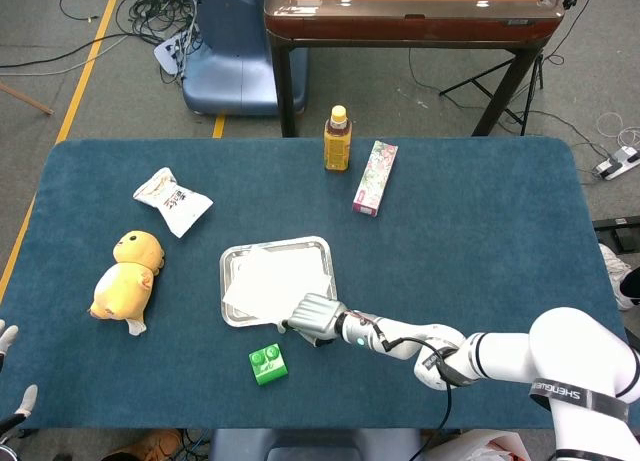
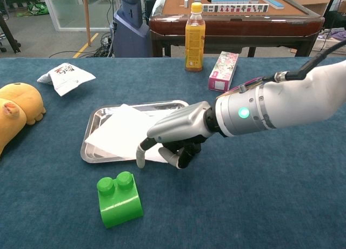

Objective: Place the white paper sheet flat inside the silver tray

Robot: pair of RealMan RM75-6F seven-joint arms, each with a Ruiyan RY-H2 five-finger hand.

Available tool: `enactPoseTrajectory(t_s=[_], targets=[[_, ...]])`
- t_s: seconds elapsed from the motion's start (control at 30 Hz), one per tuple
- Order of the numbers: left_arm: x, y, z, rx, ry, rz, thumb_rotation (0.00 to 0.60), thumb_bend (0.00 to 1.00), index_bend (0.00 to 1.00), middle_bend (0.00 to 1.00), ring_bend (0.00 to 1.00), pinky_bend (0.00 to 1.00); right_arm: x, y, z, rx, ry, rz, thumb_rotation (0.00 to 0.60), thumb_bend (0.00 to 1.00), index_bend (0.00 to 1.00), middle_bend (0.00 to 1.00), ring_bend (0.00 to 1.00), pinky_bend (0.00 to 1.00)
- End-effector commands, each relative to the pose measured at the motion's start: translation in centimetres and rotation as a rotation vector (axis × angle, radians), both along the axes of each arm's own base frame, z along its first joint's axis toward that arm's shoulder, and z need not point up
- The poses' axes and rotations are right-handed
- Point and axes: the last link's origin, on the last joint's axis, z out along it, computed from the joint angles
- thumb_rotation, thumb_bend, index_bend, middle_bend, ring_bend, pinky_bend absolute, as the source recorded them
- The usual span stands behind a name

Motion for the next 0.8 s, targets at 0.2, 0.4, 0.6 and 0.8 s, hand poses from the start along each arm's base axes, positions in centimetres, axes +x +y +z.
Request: enactPoseTrajectory(t_s=[0.2,0.4,0.6,0.8], targets=[[0.1,0.0,0.0,-0.001,0.001,-0.005,0.6,0.33,0.07,0.02,0.04,0.01,-1.2,-0.5,0.8,-0.027,0.016,-0.021,0.6,1.0,0.24,1.0,1.0,1.0],[0.3,0.0,-0.1,-0.003,0.003,-0.007,0.6,0.34,0.07,0.02,0.04,0.01,-1.8,-0.9,1.6,-0.048,0.021,-0.033,0.6,1.0,0.24,1.0,1.0,1.0],[0.4,0.1,-0.1,-0.004,0.004,-0.011,0.6,0.33,0.07,0.02,0.04,0.01,-2.3,-1.3,2.2,-0.067,0.028,-0.043,0.6,1.0,0.24,1.0,1.0,1.0],[0.5,0.1,-0.1,-0.006,0.005,-0.013,0.6,0.33,0.07,0.02,0.04,0.01,-2.7,-1.6,2.6,-0.081,0.038,-0.047,0.6,1.0,0.24,1.0,1.0,1.0]])
